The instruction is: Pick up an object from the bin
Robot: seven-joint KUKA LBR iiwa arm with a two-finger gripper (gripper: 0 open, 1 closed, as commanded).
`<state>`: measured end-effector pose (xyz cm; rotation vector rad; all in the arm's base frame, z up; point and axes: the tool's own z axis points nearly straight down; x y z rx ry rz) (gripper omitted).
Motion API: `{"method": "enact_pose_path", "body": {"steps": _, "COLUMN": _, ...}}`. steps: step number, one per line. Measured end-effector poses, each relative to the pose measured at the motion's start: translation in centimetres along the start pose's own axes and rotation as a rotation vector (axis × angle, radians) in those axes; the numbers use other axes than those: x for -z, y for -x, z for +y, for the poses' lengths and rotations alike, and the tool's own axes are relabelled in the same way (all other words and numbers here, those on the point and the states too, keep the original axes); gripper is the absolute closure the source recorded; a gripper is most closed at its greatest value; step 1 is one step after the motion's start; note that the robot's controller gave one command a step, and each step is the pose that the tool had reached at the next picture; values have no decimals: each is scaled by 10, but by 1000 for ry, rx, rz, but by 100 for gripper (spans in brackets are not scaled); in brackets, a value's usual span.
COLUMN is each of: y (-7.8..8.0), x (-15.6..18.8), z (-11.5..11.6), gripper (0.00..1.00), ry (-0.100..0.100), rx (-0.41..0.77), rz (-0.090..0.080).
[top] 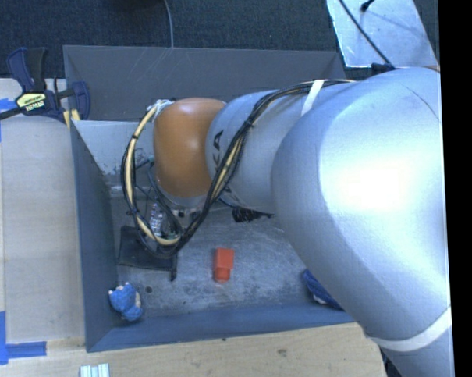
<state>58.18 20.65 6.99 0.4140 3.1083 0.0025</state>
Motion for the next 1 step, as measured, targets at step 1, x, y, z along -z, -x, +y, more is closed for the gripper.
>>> {"method": "enact_pose_path", "body": {"steps": 1, "y": 3, "x": 83, "z": 1, "gripper": 100, "ry": 3, "rx": 0, "rz": -3}}
